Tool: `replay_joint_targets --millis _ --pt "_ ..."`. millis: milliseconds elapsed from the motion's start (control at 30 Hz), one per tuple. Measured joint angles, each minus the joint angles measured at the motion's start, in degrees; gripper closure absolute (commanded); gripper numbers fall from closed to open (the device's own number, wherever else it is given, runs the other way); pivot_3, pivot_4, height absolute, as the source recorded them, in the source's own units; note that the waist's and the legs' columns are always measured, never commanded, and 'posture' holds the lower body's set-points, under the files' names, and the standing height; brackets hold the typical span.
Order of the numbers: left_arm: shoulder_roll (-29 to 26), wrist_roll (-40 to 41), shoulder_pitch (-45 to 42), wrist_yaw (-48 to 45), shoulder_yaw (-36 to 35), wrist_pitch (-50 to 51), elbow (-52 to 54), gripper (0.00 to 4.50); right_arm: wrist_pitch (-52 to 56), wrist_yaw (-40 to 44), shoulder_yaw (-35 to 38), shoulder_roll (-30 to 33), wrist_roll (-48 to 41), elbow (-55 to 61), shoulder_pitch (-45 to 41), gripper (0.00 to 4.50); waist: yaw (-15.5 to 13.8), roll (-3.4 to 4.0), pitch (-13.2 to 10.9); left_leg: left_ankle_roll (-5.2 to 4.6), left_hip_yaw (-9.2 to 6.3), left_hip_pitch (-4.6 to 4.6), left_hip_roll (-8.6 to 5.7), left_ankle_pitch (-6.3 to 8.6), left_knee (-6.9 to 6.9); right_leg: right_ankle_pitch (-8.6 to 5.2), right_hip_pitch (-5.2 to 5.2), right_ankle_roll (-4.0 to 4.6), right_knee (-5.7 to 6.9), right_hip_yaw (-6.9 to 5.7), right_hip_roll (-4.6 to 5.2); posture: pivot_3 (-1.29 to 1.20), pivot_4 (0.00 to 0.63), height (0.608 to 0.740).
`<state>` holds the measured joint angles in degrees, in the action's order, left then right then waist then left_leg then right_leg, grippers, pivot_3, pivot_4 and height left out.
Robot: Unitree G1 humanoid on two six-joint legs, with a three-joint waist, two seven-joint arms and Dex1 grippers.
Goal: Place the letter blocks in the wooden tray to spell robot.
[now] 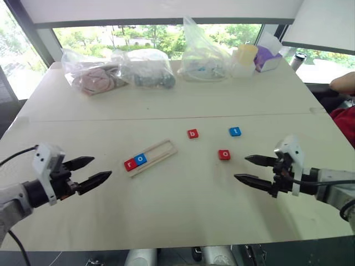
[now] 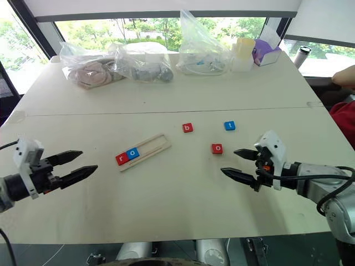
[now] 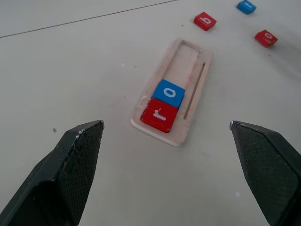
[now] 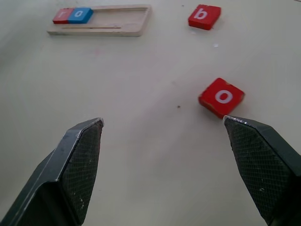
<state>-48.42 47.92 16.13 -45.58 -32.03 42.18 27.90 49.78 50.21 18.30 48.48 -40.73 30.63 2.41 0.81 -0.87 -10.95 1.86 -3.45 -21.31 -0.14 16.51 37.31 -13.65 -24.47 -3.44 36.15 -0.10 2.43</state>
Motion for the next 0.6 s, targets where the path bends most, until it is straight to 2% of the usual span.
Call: replay_joint_targets --millis 367,600 --pt "0.0 -1.0 0.1 -0.5 0.0 0.1 0.0 0.00 -1.8 -1.2 -2.3 1.3 2.0 0.7 1.1 0.30 -0.3 0.00 0.0 0.00 -0.02 -0.04 -0.05 0.00 -0.02 0.01 0.00 0.01 -0.02 -0.01 0.03 0.00 0.150 0.740" --pt "-3.7 -6.7 0.1 -4.9 1.7 -2.3 -3.6 0.00 -2.6 -1.2 -4.9 3.0 4.4 0.5 0.3 0.30 -0.2 0.00 0.0 0.00 -0.01 -0.01 -0.03 0.00 0.00 0.00 0.00 0.01 0.00 -0.01 -0.01 0.00 0.150 0.740"
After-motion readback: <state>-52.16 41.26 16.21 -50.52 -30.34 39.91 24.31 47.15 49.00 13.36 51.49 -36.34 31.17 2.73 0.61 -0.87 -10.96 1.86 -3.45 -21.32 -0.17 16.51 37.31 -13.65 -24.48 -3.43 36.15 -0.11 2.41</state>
